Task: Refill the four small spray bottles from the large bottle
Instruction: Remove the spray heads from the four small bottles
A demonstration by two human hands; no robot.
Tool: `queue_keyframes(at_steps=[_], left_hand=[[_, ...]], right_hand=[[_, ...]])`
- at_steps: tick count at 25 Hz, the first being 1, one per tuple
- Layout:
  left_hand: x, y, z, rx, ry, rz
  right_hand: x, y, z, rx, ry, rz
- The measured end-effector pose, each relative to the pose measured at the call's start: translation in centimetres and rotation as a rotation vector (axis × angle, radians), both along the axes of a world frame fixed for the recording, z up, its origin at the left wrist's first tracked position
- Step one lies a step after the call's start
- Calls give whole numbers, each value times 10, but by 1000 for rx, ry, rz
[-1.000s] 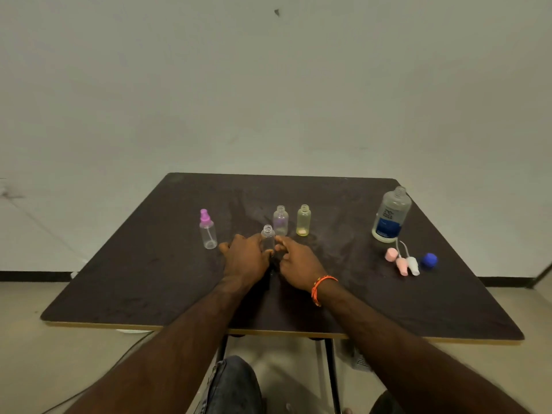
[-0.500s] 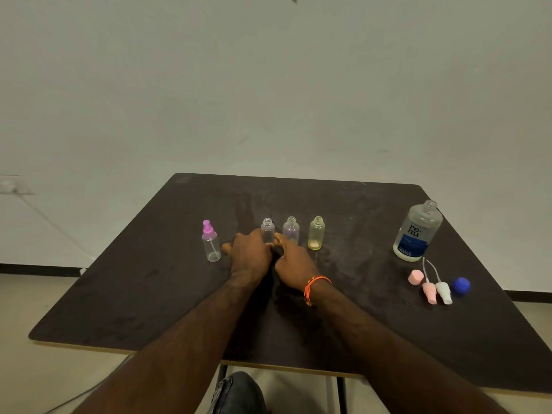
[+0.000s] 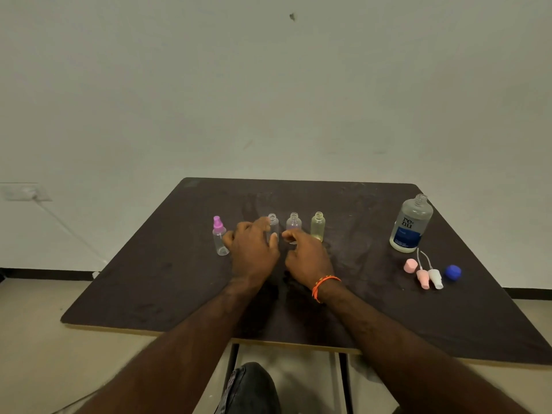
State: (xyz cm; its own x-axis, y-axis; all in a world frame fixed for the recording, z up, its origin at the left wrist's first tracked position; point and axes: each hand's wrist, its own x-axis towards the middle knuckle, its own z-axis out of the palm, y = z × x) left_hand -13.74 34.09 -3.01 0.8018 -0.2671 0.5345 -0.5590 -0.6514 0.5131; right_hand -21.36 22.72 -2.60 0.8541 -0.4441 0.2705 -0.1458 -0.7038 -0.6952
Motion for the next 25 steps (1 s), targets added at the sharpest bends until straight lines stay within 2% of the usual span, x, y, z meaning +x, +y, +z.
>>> queue_keyframes(at_steps=[3, 9, 14, 19, 25], left_hand=[[-1, 30, 2, -81, -166, 41], [35, 88, -12, -78, -36, 182], [78, 104, -25, 54, 299, 124], [86, 107, -32, -1, 274, -24], [60, 90, -30, 41, 250, -149]], right_hand=[[-2, 10, 2, -47, 65, 33], [21, 38, -3, -60, 172, 159], [59, 58, -8, -27, 229, 227], [82, 78, -5, -18, 236, 259], [43, 63, -5, 32, 123, 204]])
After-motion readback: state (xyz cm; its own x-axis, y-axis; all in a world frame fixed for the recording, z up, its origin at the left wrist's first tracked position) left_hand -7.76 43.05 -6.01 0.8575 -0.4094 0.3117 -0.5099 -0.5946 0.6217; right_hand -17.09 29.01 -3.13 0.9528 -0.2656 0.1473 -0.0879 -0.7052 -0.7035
